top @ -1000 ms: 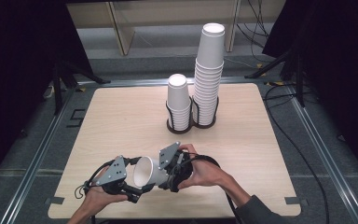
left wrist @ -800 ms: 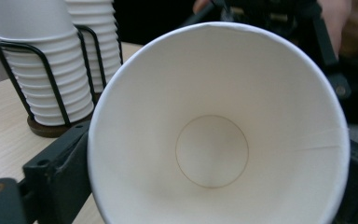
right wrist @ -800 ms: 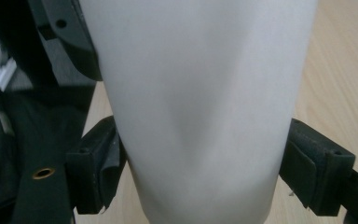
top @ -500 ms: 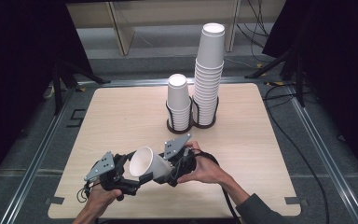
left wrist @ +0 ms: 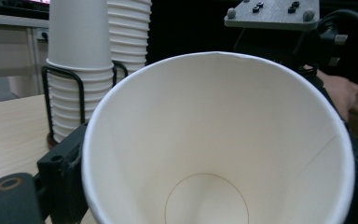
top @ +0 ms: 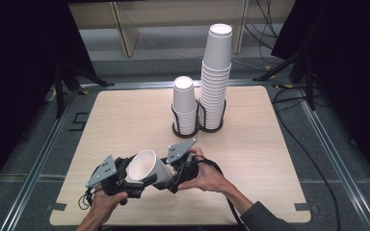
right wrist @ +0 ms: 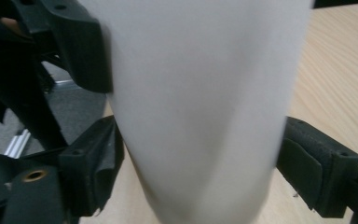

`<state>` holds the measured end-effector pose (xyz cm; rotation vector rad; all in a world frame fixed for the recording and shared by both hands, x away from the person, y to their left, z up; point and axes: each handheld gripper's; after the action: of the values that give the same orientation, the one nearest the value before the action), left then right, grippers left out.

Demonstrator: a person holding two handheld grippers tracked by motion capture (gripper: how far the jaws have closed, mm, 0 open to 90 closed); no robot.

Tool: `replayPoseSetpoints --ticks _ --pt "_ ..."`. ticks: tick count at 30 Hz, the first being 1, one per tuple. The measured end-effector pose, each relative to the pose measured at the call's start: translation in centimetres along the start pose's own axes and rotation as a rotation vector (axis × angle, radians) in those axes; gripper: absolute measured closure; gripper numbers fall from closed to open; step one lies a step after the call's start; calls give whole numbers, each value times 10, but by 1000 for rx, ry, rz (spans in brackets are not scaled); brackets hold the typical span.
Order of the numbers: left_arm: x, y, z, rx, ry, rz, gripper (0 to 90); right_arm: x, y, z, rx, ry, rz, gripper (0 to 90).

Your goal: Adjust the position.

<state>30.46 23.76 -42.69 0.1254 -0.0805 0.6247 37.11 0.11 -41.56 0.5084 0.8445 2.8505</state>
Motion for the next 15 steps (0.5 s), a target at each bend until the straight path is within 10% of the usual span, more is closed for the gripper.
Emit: replayPoseSetpoints --ticks 15 --pt "41 -3 -6 198 -87 246 102 -18 49 -43 42 -122 -278 207"
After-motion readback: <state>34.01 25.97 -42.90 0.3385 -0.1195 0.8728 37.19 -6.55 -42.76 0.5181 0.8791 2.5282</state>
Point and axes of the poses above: each handheld gripper's, and its own axes: y roughly backward along the jaws, z roughly out of its top, x roughly to its left, and after that the axes turned 15 degrees about -y, right-handed
